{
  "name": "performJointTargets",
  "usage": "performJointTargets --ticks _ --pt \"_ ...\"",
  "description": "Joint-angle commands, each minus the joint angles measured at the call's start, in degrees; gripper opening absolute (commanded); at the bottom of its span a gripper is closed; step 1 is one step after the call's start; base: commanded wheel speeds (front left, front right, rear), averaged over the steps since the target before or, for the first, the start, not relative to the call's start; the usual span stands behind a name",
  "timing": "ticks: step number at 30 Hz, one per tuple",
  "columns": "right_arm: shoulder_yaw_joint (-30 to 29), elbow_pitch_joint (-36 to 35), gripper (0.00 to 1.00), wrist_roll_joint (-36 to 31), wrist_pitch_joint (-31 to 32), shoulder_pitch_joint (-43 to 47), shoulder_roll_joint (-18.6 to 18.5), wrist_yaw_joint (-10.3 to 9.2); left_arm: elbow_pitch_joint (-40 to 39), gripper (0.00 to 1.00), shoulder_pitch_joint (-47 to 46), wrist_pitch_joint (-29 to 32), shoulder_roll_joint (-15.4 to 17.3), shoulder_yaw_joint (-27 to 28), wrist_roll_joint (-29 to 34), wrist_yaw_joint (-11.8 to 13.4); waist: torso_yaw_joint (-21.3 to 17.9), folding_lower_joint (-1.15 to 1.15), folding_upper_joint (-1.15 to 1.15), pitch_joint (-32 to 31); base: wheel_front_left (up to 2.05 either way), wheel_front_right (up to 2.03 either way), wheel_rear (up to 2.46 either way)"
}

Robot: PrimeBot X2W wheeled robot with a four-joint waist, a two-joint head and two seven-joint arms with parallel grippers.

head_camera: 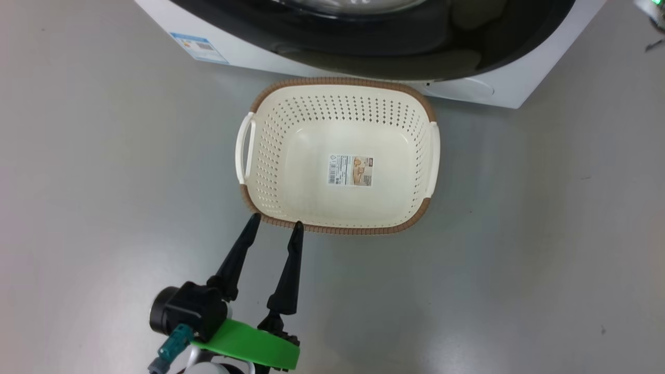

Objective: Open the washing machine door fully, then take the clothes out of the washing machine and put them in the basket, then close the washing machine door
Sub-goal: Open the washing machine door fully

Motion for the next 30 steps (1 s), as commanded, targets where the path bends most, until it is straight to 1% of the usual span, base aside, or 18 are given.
performJointTargets --ticks 1,16,30 --pt "0.4 -2.1 0.0 -0.5 0.8 2.1 1.4 0.44 -1.1 1.0 -0.2 -0.7 0.7 1.8 0.0 0.4 -0.4 0.0 0.0 -0.7 0.0 0.0 0.0" --pt "-0.3 -6.5 0.0 -1.4 3.9 10.7 6.2 0.44 -0.3 1.0 0.1 -0.7 0.7 3.2 1.8 -0.4 -3.1 0.0 0.0 -4.3 0.0 0.0 0.0" --pt "0.1 -11.4 0.0 -1.8 9.2 18.1 10.2 0.44 -0.5 1.0 1.5 -0.7 0.7 4.3 2.3 -0.6 -3.7 0.0 0.0 -6.4 0.0 0.0 0.0"
